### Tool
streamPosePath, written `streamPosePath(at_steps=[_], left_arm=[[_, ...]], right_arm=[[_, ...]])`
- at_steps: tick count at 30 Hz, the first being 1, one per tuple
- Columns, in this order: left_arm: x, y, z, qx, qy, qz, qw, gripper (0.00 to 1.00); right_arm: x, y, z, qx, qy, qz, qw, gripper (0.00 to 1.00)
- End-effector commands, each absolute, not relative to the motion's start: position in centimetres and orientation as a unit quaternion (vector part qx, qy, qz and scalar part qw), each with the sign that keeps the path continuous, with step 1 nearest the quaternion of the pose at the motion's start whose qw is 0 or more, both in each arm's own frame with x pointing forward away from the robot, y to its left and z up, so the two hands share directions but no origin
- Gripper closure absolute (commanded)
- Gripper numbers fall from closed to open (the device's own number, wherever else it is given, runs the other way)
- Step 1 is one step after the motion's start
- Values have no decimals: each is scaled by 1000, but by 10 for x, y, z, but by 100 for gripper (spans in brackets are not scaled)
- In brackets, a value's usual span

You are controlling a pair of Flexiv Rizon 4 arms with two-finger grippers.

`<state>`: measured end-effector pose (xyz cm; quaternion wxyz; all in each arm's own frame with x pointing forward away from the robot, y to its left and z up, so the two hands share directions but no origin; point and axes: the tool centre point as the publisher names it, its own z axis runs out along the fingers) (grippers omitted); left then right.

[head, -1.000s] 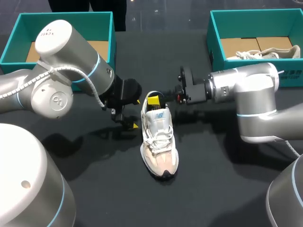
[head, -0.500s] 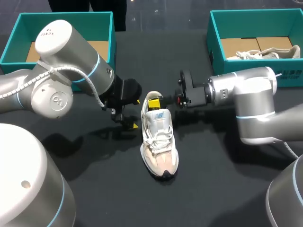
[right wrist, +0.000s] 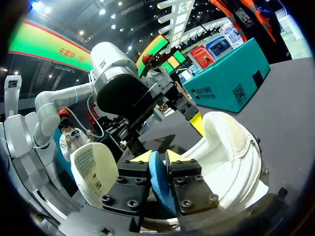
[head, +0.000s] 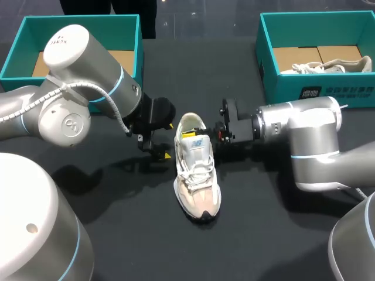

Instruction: Take the shoe out of the shoebox, open the shoe tongue, remove and reinsert the insole, then place the shoe into the shoebox

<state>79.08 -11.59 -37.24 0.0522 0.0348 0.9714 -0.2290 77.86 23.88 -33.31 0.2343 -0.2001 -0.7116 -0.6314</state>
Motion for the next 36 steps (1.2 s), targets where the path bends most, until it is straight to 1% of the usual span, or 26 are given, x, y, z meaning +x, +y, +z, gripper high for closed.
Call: streamPosePath(at_steps=[1, 4, 8, 13, 22, 31, 36], left_arm=[[791, -117, -373, 35, 972, -228, 52, 0], [791, -117, -373, 35, 972, -228, 52, 0], [791, -117, -373, 35, 972, -228, 52, 0], [791, -117, -373, 35, 972, -228, 52, 0], [791, -117, -373, 35, 972, -228, 52, 0], [791, -117, -373, 35, 972, -228, 52, 0], [787, -100, -353, 65, 968, -235, 53, 0]], right_arm=[[784, 244, -322, -193, -725, -621, 229, 70], [789, 245, -314, -185, -733, -616, 220, 68], [793, 243, -306, -179, -742, -612, 206, 70], [795, 241, -297, -175, -753, -605, 191, 70], [802, 235, -292, -177, -762, -597, 180, 69], [813, 216, -282, -186, -777, -578, 166, 69], [822, 203, -274, -196, -792, -556, 156, 69]])
